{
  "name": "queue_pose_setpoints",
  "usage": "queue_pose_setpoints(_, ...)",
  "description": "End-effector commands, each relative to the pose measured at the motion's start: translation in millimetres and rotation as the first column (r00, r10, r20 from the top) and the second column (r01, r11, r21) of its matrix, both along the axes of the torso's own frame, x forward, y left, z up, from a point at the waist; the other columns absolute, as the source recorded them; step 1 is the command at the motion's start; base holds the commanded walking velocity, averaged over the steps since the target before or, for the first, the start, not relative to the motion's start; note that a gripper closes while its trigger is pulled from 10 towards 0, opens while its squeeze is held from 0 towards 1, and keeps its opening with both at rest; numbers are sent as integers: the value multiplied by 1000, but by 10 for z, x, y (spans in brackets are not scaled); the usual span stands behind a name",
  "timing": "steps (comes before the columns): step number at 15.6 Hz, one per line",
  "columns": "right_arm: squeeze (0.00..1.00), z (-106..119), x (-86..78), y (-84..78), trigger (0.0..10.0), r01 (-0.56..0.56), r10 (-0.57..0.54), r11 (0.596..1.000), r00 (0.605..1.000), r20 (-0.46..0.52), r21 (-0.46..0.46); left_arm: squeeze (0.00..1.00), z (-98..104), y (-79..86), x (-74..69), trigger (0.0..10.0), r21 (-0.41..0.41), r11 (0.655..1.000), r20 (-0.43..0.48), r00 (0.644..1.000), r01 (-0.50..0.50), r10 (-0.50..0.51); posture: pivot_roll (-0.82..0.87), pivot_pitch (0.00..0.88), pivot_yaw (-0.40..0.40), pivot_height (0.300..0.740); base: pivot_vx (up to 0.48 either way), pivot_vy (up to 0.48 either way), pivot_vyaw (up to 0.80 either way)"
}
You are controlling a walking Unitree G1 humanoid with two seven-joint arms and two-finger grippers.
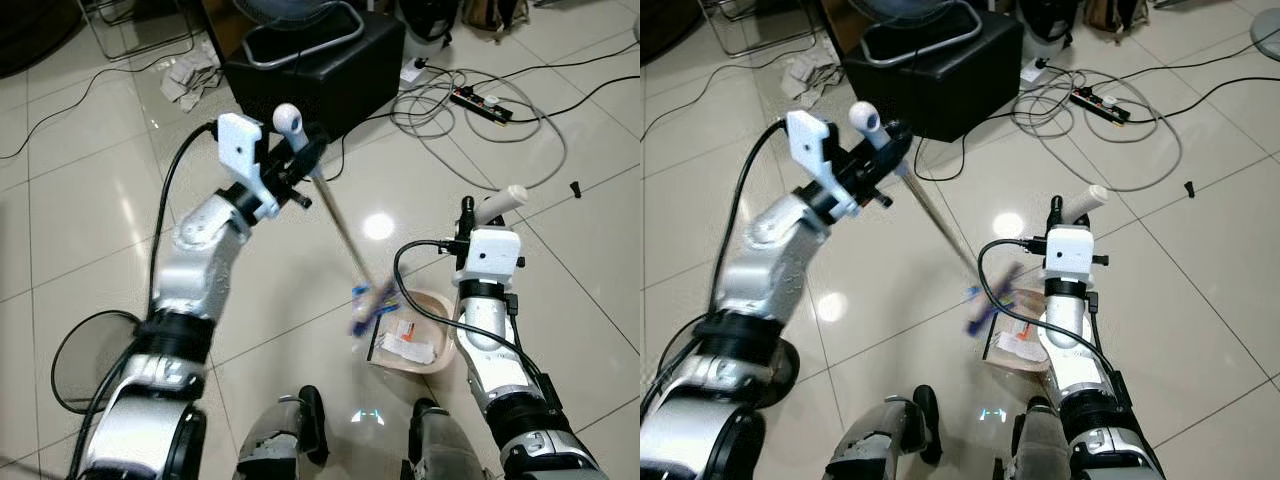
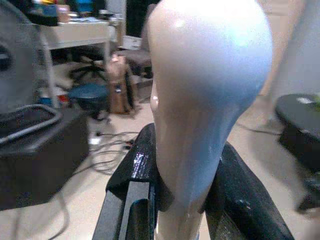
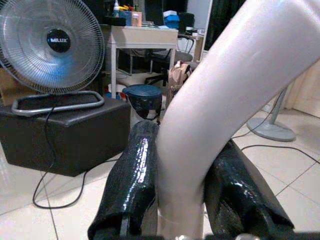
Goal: Sweep floor
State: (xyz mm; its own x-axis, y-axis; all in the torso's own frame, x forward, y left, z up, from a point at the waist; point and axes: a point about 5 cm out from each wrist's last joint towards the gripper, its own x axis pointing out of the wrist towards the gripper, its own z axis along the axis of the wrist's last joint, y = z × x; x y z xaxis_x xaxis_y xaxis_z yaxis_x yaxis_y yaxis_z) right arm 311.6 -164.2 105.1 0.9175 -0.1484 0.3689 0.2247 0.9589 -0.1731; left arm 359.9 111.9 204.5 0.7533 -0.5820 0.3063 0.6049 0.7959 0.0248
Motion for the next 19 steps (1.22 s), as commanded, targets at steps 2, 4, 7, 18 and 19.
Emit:
queue_pose_setpoints(2,0,-14,-29,51,10000,-9,9,1000,1000,-11,12,0,-23,59,67,10000,-40,990,36,990,-135,136,79,265,161,740,0,0,0)
queue_pose_setpoints(4,0,-29,-60,76,10000,-14,14,1000,1000,-11,13,0,-91,81,77,10000,-19,984,39,983,-179,180,73,254,156,740,0,0,0)
queue_pose_setpoints(7,0,-51,-84,91,10000,-15,15,1000,1000,-18,20,0,-208,97,43,10000,44,983,50,983,-180,178,75,254,155,740,0,0,0)
queue_pose_setpoints(18,0,464,-501,-283,10000,90,-115,984,980,160,156,0,-665,780,-86,10000,193,877,-34,890,-440,454,-5,141,152,740,0,0,0)
queue_pose_setpoints(19,0,577,-535,-307,10000,84,-113,982,979,171,170,0,-748,799,-143,10000,205,875,-50,888,-438,456,-17,137,153,740,0,0,0)
